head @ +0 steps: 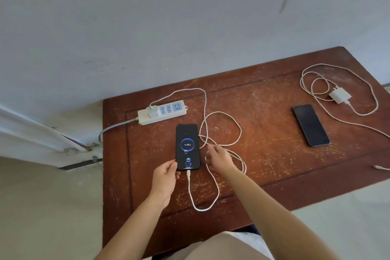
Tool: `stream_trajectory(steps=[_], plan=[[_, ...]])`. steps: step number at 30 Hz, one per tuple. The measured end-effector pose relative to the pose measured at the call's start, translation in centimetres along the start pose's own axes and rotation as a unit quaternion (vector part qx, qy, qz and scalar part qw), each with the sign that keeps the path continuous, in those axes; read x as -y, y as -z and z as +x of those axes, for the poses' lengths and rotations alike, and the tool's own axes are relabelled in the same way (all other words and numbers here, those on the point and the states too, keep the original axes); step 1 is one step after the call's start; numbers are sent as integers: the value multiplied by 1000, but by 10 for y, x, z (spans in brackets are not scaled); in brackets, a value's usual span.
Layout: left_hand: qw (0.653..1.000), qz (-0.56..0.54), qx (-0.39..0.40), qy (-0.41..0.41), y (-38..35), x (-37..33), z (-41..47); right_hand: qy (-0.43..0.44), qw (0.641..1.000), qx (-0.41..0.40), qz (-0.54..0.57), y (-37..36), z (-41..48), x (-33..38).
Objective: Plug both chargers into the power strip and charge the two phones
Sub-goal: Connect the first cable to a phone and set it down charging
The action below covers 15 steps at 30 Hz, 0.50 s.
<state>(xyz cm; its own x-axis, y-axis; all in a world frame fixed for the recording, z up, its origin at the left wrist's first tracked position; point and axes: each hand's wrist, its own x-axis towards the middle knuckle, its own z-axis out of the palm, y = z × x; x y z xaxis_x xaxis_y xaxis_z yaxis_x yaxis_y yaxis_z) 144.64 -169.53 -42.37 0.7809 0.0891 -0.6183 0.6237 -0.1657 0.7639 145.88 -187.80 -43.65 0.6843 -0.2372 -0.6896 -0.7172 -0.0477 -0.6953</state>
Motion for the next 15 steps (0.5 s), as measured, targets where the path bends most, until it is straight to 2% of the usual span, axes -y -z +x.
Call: stream_trajectory(steps=[2,6,10,15], plan=[[1000,20,-17,10,3,12,6,18,994,-24,-108,-1,-1,-18],[998,38,-35,21,6,25,13,55,978,-54,-196,-5,-6,-33],[998,48,-44,24,7,33,17,73,965,-58,-244,-7,-3,-36],[996,71,-59,17,9,39,17,88,964,-57,-242,-5,0,-36]])
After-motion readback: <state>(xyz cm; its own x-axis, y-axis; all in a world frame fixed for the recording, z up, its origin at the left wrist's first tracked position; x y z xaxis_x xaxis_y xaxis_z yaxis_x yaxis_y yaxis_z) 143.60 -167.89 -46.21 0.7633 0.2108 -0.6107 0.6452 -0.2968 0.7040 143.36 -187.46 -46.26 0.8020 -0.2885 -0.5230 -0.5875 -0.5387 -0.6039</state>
